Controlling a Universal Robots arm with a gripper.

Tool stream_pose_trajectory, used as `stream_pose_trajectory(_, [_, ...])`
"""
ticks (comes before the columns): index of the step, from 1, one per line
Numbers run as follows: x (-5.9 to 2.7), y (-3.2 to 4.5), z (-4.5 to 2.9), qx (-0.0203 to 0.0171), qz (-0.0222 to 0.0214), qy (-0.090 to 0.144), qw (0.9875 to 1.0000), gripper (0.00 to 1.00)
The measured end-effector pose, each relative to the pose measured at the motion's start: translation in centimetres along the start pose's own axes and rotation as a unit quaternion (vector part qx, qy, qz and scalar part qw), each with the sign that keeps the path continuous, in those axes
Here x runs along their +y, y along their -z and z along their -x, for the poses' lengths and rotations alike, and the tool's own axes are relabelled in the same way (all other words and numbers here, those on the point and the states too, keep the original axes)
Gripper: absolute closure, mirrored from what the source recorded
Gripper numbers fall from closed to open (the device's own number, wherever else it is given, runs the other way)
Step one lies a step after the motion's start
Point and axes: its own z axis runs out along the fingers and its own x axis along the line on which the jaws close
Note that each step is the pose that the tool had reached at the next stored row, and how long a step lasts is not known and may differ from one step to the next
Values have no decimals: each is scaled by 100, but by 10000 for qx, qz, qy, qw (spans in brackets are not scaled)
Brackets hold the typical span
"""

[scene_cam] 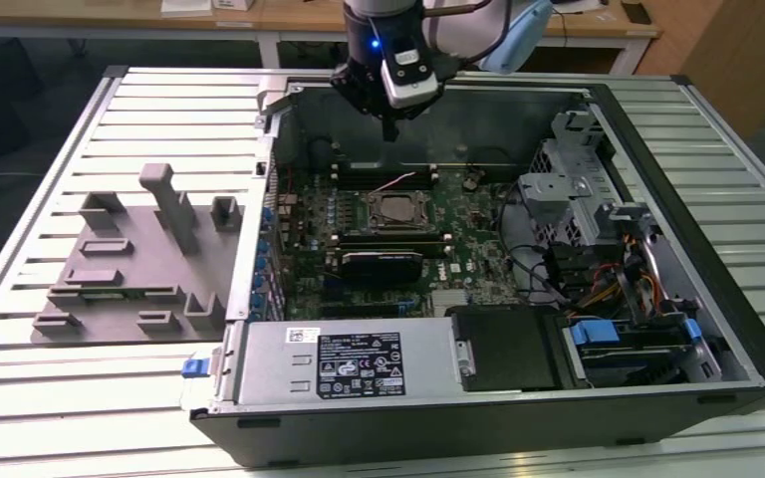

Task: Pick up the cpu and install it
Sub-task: 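Install the first cpu locking lever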

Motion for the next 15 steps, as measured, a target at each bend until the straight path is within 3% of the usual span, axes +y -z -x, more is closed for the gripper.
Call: stream_pose_trajectory(15, [-13,-91,-8,0,0,0,10000,89])
